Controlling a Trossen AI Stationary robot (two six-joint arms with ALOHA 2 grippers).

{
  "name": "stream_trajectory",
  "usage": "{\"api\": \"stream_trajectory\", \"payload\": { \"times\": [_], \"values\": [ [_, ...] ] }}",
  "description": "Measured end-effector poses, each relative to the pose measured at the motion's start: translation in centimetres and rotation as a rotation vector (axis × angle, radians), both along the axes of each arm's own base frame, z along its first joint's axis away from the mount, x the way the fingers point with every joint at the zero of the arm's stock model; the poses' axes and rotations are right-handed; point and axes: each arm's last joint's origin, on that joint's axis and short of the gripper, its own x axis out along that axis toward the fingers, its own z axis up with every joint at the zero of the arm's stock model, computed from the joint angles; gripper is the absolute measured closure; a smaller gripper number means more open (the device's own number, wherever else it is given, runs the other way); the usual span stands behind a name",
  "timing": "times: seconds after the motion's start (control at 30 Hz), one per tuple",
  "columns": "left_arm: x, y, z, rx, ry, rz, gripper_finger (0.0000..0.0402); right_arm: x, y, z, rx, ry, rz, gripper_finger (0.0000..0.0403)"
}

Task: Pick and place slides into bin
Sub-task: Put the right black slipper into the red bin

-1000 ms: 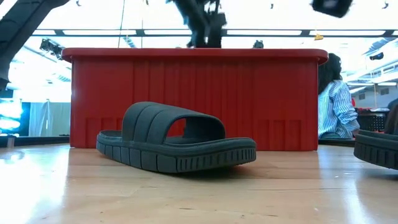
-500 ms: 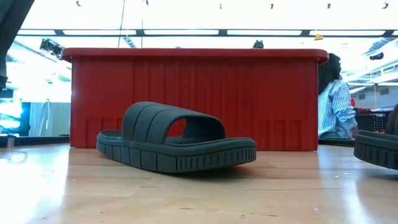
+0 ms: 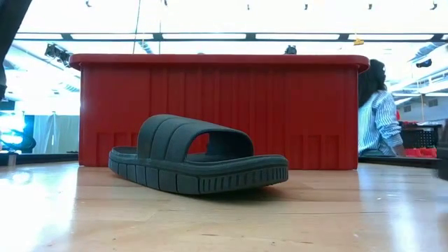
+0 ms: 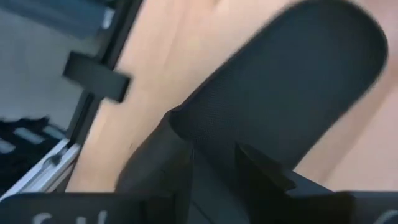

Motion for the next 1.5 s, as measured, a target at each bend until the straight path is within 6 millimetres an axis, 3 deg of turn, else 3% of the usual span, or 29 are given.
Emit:
{"api": "stream_trajectory", "payload": {
  "times": [0.47, 0.97, 1.17, 1.5],
  "values": [
    [-0.1, -1.3, 0.0, -0.021, -0.001, -0.018, 0.0282, -0.7, -0.1, 1.4, 0.054, -0.019, 0.138, 0.0280],
    [-0.1, -1.2, 0.0, -0.020, -0.001, -0.017, 0.0290, -0.7, -0.2, 0.1, 0.027, 0.002, 0.198, 0.0283],
    [0.0, -1.2, 0.0, -0.019, -0.001, -0.017, 0.0290, -0.9, -0.1, 0.1, 0.123, 0.087, 0.245, 0.0311],
    [0.0, -1.2, 0.0, -0.012, -0.001, -0.021, 0.0293, -1.9, -0.8, -1.8, 0.155, 0.171, 0.302, 0.0374]
  ]
}}
